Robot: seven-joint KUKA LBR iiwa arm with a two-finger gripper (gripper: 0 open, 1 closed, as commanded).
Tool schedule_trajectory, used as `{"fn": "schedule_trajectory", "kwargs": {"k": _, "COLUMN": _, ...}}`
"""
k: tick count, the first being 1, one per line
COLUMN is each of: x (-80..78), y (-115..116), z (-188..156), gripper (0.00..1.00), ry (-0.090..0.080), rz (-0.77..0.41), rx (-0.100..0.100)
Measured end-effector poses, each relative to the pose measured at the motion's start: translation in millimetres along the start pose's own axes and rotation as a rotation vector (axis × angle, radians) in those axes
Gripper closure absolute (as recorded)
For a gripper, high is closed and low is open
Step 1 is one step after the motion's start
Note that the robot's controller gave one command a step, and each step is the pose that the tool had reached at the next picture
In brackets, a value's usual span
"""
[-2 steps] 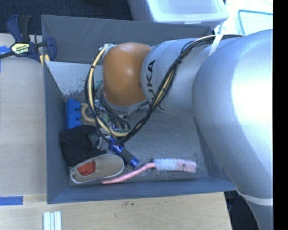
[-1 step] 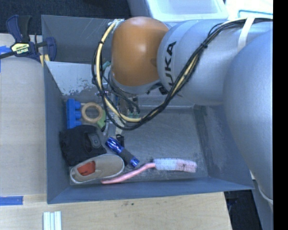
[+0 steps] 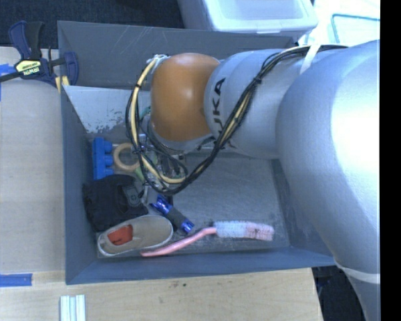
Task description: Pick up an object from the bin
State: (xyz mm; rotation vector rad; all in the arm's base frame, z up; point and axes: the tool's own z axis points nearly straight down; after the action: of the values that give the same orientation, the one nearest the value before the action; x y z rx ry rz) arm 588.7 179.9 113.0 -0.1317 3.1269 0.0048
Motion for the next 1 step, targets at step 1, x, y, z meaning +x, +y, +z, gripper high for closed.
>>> {"fn": "schedule_trajectory", "kwargs": {"k": 1, "x": -6.7, "y": 14.2, "z": -34.9, "gripper": 0.0, "ry": -0.016, "rz": -0.001, "rx": -0.004}}
